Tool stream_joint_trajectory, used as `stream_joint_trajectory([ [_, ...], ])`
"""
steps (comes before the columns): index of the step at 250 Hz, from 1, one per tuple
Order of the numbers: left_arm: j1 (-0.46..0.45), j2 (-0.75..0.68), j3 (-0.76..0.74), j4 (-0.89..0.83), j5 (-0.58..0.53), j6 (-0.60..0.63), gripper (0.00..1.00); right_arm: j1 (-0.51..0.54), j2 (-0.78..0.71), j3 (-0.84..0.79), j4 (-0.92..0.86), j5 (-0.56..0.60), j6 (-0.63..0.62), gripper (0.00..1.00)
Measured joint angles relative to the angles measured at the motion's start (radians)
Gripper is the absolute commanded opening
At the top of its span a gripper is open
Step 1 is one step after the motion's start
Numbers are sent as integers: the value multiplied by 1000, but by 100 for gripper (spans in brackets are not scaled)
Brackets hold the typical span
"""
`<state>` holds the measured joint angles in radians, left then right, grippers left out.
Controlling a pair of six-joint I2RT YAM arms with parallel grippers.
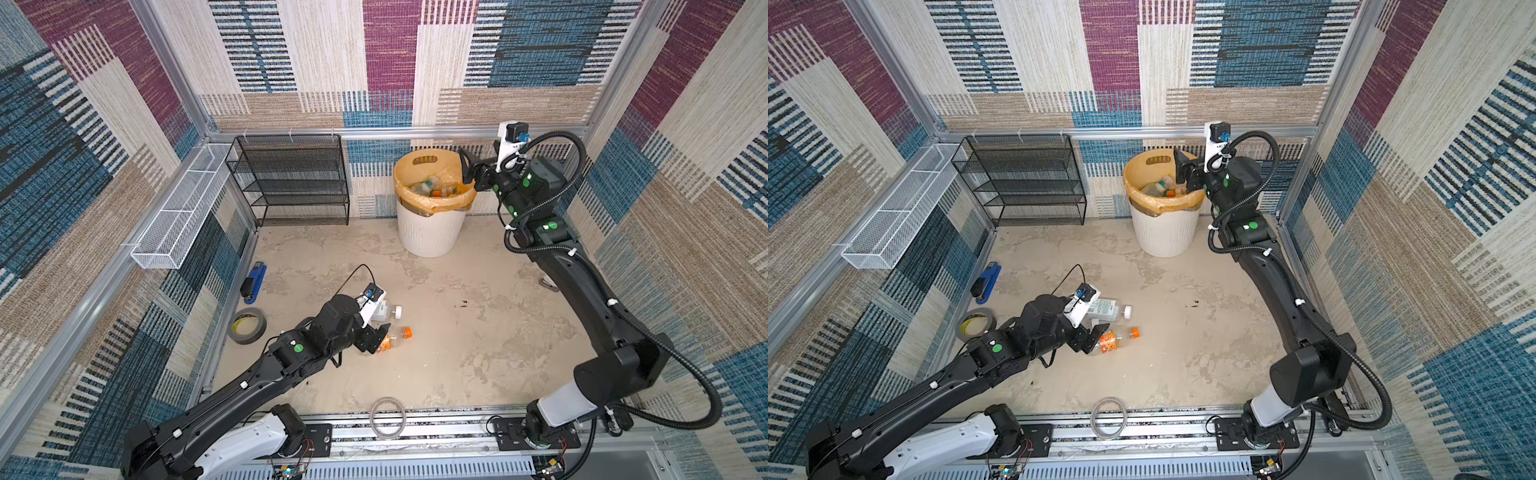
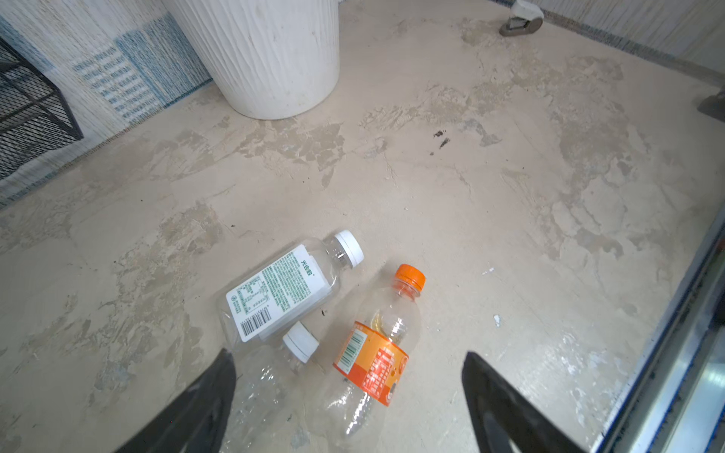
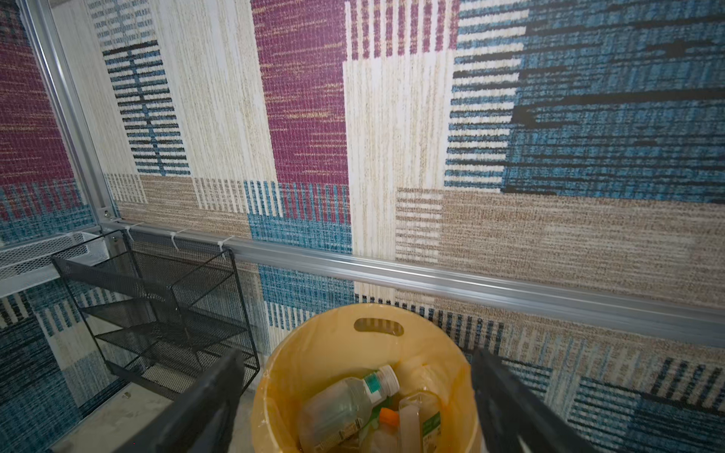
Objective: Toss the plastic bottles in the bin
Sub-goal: 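Open right gripper over the bin while left gripper reaches the orange-cap bottle, then lower left gripper onto the second orange-cap bottle and close on it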
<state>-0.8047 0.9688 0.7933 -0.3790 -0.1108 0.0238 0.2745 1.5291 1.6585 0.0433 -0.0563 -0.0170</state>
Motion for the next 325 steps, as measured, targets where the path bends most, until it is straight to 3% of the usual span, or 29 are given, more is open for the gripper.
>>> stream_joint_trajectory([
  [87, -39, 188, 47, -71, 51, 33, 95, -66, -356, -539, 94, 41, 21, 90],
  [137, -40, 269, 78, -92, 33, 39, 95, -100, -502, -757, 116, 50, 56, 91],
  [245, -27, 436, 148, -154, 15, 85, 98, -131, -592, -921, 148, 40, 79, 91],
  [325, 4, 559, 197, -211, 72, 162, 90, -140, -592, -958, 199, 37, 80, 91],
])
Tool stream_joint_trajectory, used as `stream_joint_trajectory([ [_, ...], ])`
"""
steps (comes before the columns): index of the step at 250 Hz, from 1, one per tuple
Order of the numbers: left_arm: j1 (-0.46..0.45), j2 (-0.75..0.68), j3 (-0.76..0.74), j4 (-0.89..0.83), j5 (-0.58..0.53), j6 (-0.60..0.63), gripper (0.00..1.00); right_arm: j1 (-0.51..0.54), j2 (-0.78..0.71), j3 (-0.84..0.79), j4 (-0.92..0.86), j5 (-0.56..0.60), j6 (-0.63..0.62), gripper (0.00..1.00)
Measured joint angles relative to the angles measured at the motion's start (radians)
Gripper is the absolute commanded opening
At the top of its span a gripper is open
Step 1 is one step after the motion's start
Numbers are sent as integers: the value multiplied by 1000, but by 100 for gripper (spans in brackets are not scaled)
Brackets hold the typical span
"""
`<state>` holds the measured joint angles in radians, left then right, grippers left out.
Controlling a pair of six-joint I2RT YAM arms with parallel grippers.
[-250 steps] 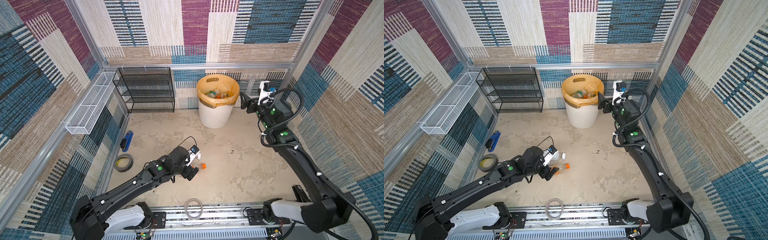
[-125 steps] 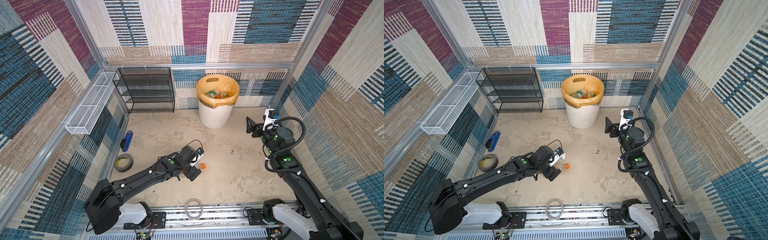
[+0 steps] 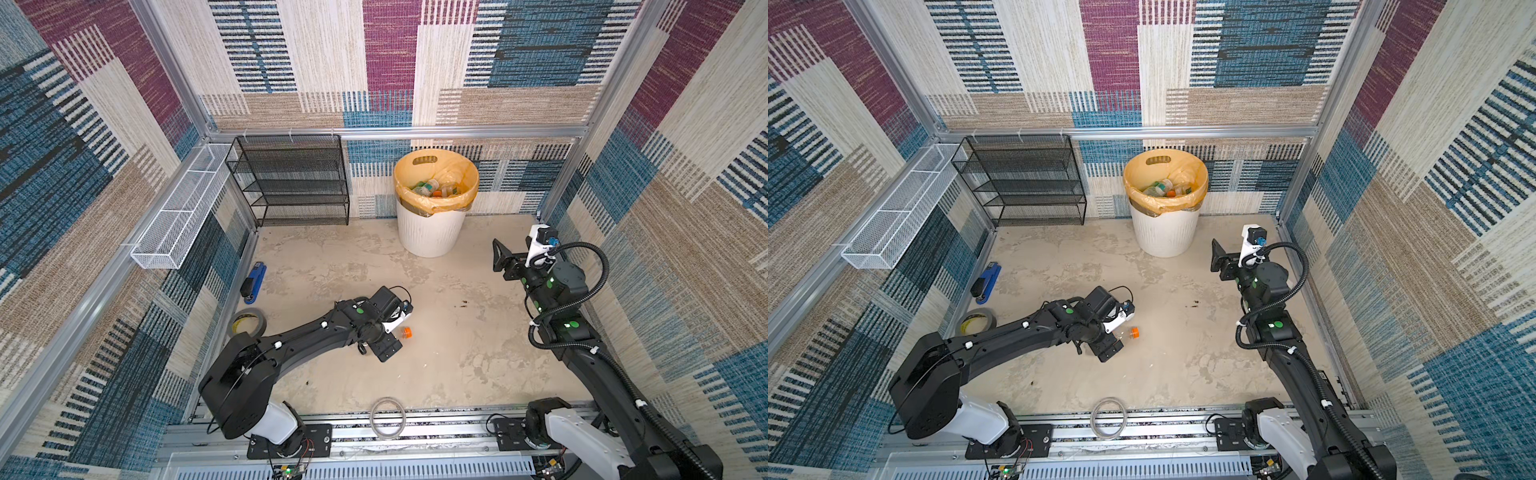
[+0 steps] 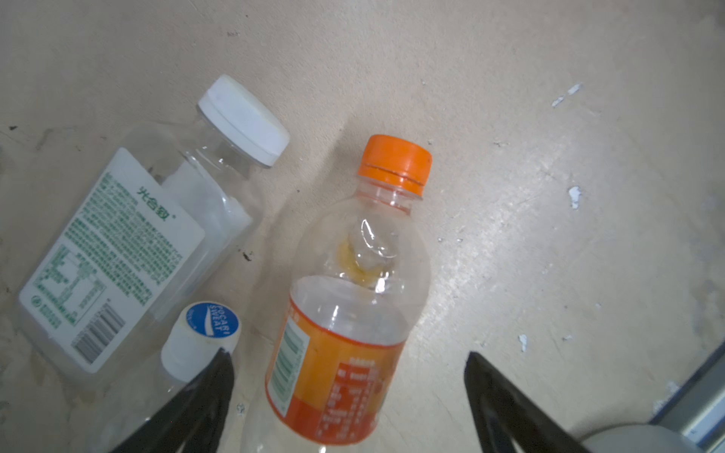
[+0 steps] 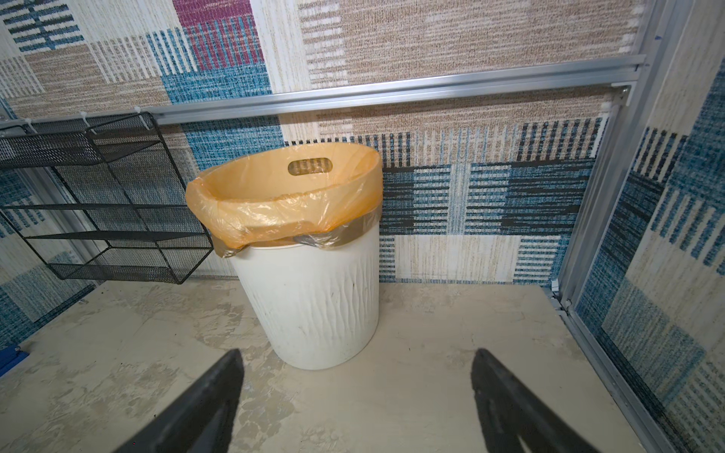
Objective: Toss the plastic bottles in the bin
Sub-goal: 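Lower left gripper onto the second orange-cap bottle and close on it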
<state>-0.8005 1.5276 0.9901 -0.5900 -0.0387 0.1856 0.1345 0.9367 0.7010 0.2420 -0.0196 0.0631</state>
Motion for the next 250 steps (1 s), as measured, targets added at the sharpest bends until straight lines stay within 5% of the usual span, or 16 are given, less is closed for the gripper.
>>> stream_joint_trajectory([
  [71, 2, 72, 21, -21, 13, 35, 82, -5, 6, -16, 24, 0, 8, 90],
  [172, 2, 133, 43, -28, 8, 46, 55, -12, 21, -29, 58, 1, 15, 90],
  [250, 2, 81, 45, -26, 22, 43, 53, -14, 29, -47, 57, 0, 26, 89],
])
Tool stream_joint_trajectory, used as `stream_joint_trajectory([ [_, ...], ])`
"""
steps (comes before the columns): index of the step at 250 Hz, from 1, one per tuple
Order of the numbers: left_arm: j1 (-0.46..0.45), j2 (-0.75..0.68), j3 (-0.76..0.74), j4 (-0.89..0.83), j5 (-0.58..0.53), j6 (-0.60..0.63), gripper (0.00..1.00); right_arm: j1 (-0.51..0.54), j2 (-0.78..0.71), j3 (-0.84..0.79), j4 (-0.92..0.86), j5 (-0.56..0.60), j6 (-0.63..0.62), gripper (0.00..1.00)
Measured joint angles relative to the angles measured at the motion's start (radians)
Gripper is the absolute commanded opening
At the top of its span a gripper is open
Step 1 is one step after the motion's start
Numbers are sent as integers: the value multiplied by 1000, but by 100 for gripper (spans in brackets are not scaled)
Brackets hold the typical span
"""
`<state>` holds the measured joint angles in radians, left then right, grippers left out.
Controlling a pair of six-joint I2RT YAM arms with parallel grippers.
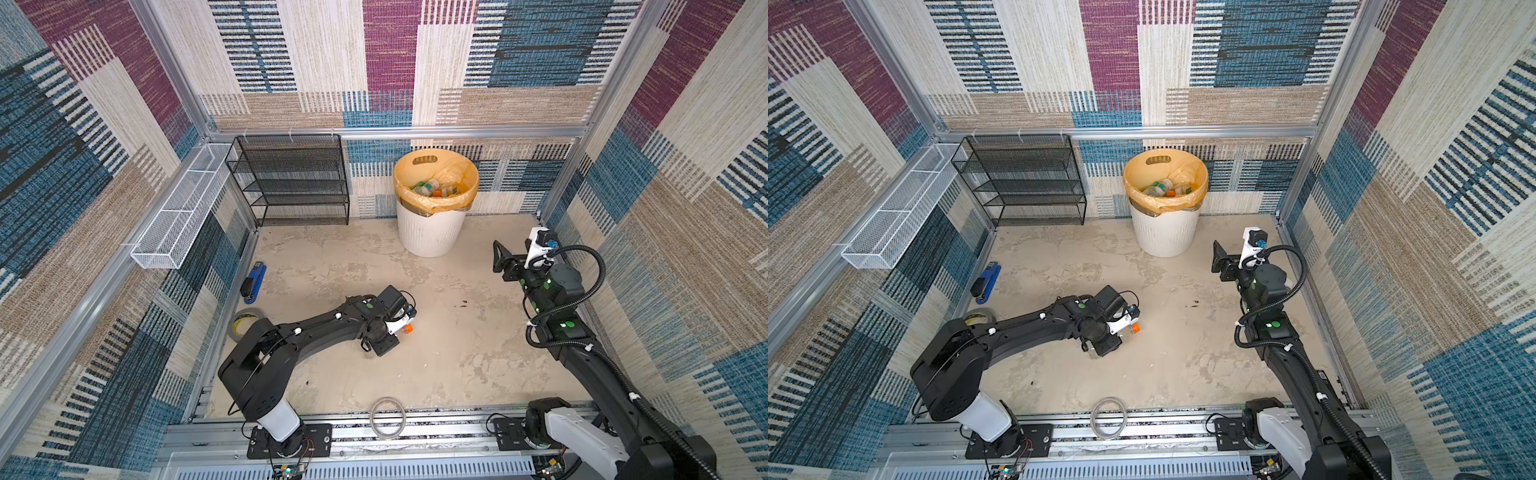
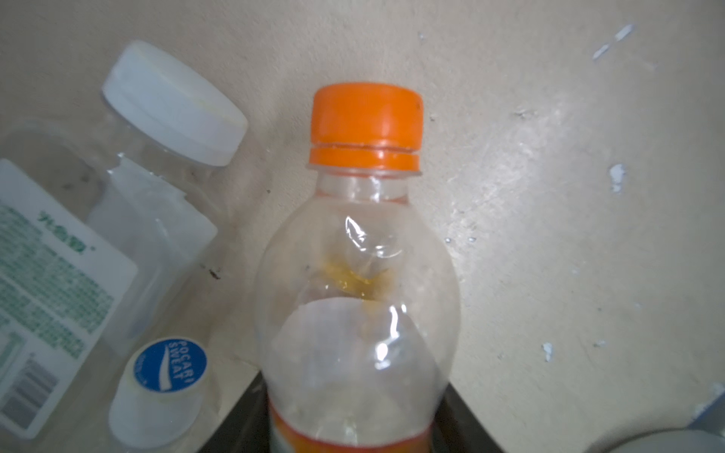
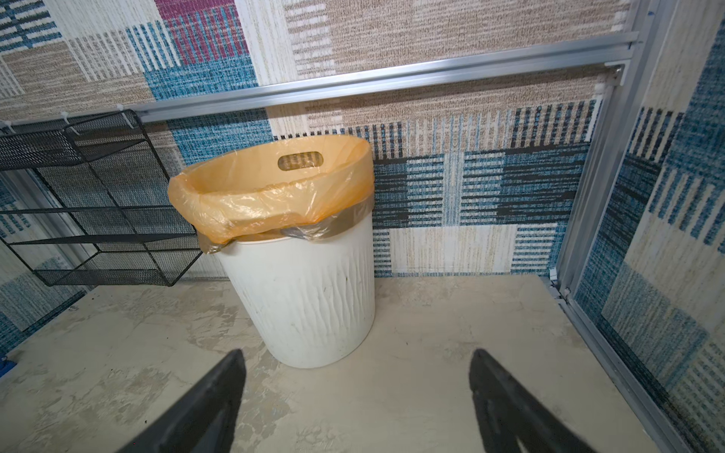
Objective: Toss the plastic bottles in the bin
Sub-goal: 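Lower left gripper onto the second orange-cap bottle and close on it, then lift orange-cap bottle over the bin and open left gripper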
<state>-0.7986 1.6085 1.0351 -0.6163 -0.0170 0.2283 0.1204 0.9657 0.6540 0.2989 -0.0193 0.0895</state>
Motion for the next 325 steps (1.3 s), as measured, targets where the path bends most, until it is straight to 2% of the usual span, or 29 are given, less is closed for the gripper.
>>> stream_joint_trajectory([
  [57, 0, -196, -12, 115, 24, -50, 53, 0, 16, -42, -31, -16, 33, 88],
  [77, 0, -280, -50, 241, 26, -71, 53, 0, 15, -55, -40, -24, 41, 88],
  [107, -1, -348, -132, 528, 23, -93, 53, 0, 12, -68, -47, -24, 50, 87],
  [140, -18, -272, -114, 854, -14, -95, 53, 0, 8, -67, -51, -23, 56, 87],
  [187, -53, -61, -17, 1359, -75, -52, 53, 0, -16, -87, -24, -22, 75, 85],
  [245, -104, 93, 133, 1759, -137, 53, 55, 0, -44, -100, -7, -15, 81, 84],
  [268, -116, 122, 209, 1846, -132, 95, 59, 0, -56, -111, 3, -13, 77, 84],
  [289, -109, 150, 309, 1849, -133, 111, 60, 0, -57, -117, 11, -11, 77, 84],
  [305, -84, 183, 421, 1798, -115, 94, 62, 0, -53, -117, 24, -13, 78, 84],
  [325, -22, 265, 650, 1625, -113, 17, 68, 0, -45, -117, 40, -30, 87, 85],
])
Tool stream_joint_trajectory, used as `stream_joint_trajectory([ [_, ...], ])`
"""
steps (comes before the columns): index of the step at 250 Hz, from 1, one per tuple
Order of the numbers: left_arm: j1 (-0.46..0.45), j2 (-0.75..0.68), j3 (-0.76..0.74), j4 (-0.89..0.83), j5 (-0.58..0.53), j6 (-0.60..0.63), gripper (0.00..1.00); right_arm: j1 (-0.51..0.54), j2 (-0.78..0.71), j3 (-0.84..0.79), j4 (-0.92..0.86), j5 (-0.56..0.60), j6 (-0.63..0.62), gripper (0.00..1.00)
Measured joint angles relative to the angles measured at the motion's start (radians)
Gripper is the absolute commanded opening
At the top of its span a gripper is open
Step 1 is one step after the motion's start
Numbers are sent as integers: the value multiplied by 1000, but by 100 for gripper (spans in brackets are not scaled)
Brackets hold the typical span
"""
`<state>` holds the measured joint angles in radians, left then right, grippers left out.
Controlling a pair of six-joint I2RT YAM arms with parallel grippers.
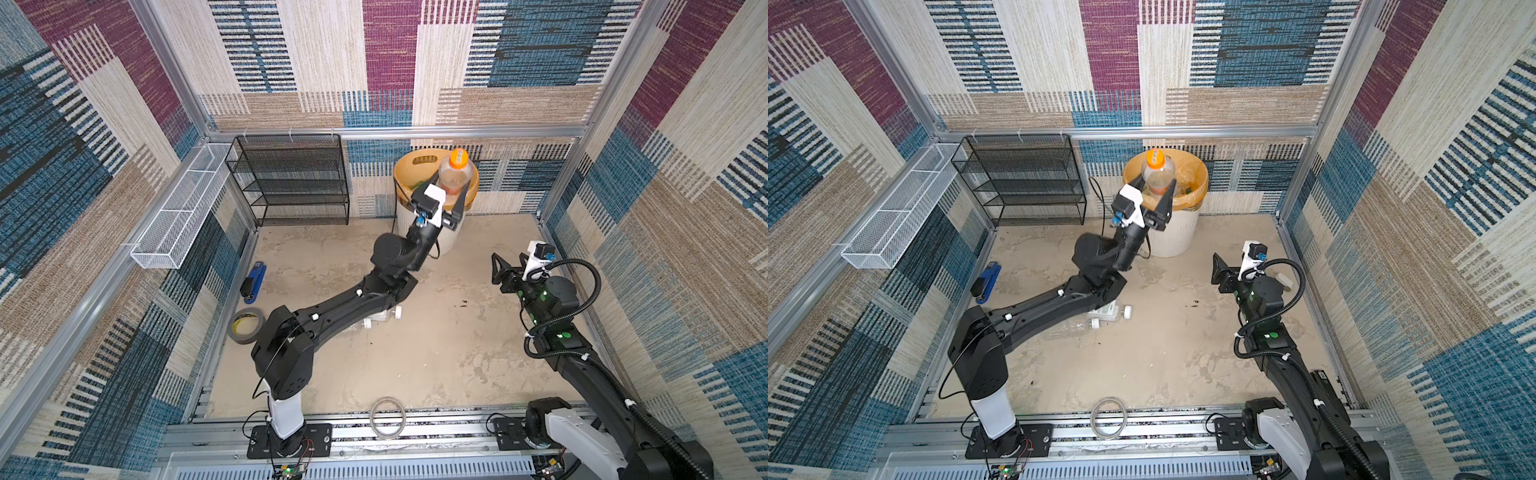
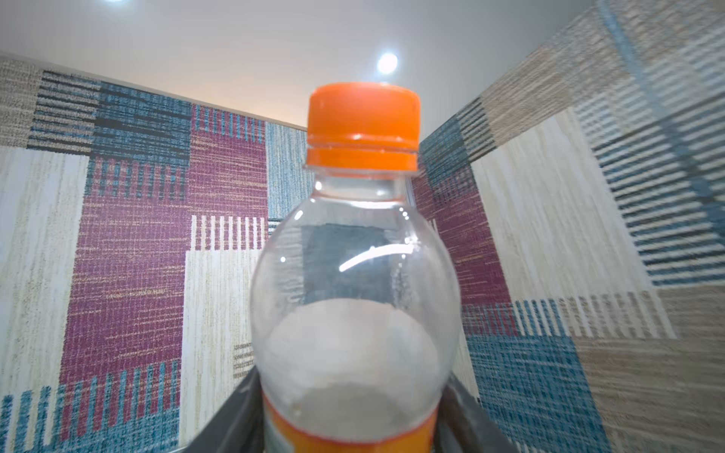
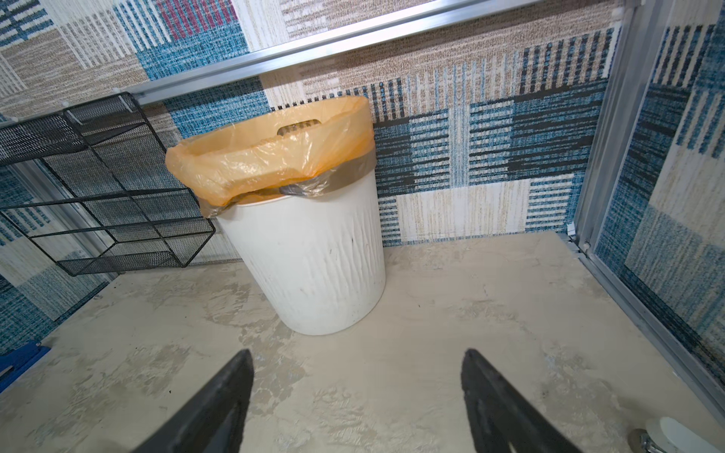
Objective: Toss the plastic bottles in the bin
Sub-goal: 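Lift orange-cap bottle over the bin and open left gripper, then draw left gripper back while right gripper reaches the white-label bottle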
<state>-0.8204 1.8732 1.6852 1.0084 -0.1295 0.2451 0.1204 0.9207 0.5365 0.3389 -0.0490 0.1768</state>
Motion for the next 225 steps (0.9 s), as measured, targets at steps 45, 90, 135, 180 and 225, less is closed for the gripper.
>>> stream_joint_trajectory([
  [45, 146, 329, 745, -669, 48, -230, 99, 0, -4, -19, 19, -75, 16, 87],
  [90, 174, 425, 945, -1056, 114, -352, 99, 3, -67, -12, -19, -109, 16, 87],
  [135, 175, 278, 686, -1088, 135, -373, 99, 3, -103, -13, -25, -116, 15, 86],
  [180, 176, 122, 517, -1045, 137, -356, 100, 3, -80, -12, -55, -130, 15, 85],
  [225, 199, -90, 195, -1040, 143, -303, 99, 31, -5, 48, -143, -165, -29, 84],
])
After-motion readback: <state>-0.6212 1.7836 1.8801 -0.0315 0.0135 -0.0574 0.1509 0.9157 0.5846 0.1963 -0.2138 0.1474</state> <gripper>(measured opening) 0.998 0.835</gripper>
